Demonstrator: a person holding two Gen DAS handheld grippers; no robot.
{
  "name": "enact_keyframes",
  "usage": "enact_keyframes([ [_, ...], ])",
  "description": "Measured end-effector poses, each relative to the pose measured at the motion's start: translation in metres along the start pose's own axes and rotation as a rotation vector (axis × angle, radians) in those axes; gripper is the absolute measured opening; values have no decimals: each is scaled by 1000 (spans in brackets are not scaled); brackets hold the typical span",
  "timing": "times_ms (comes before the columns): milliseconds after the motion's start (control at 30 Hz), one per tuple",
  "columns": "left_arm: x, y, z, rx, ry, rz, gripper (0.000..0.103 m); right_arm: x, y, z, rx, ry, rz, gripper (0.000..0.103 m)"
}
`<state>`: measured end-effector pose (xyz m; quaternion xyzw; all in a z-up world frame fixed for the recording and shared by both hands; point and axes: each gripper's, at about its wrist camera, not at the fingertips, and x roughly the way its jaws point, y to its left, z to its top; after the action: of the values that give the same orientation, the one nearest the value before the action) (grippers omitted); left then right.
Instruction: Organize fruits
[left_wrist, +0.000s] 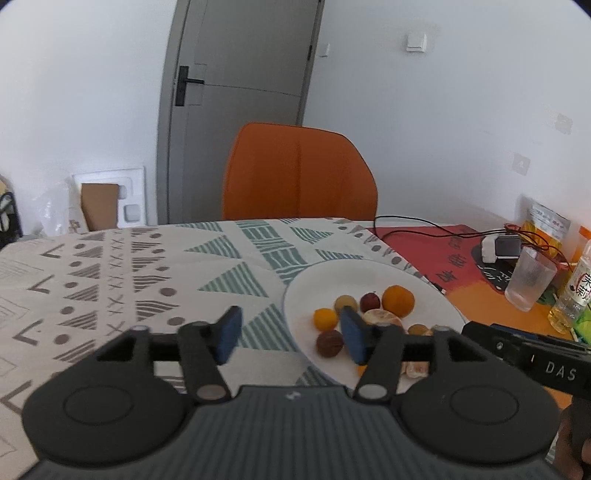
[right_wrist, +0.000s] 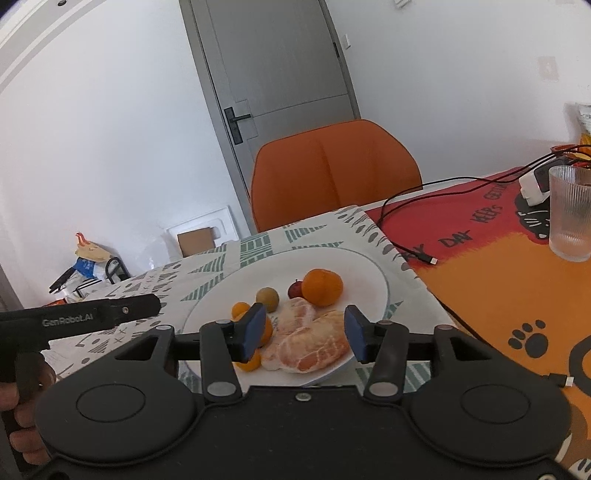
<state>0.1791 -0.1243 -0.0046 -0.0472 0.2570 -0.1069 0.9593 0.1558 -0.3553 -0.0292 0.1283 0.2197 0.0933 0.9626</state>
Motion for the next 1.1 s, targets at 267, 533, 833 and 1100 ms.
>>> enact_keyframes([
  [267,-30,9,1,-16,-45,52,84,-13,10,0,0,-5,31,74],
  [533,-68,21,-2,-37,-78,94,90,-28,24,0,-2,-25,84,88],
  [833,-104,41,-5,-72,-107,142,91,-46,47,3,-43,-49,113,99],
  [1100,-130,53,-7,-75,-123,163,91,-56,67,4,-80,-58,139,103],
])
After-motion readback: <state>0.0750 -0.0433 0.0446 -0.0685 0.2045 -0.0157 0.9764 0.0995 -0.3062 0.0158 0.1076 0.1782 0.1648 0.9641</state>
